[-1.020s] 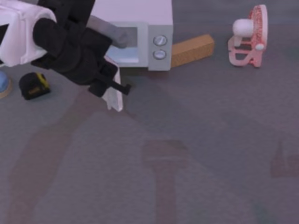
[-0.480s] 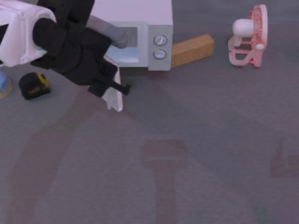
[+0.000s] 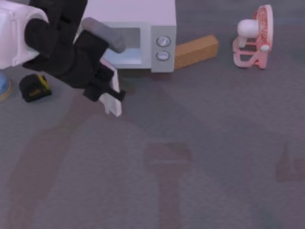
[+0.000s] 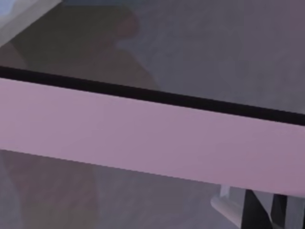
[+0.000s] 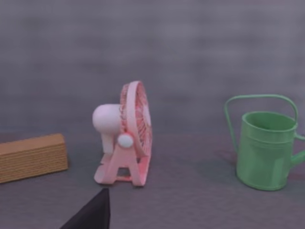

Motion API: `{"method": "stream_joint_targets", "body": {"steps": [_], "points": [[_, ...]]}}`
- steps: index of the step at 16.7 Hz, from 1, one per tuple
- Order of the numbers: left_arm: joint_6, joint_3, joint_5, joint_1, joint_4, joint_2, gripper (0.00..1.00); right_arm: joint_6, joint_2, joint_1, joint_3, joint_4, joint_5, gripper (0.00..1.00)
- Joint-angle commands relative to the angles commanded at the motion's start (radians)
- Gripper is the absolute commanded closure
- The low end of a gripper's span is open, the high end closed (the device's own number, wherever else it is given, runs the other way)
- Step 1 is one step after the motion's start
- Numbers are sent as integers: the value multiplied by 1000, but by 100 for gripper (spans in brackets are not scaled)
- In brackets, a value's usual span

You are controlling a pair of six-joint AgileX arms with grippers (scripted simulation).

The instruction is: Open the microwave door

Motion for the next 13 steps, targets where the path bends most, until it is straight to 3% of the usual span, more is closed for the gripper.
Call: {"method": "stream_joint_targets", "body": {"steps": [4, 13], "points": [[89, -23, 45, 37, -12, -27, 100, 0, 0, 0, 0, 0, 0, 0], [92, -23, 47, 38, -12, -28, 100, 0, 0, 0, 0, 0, 0, 0]]}}
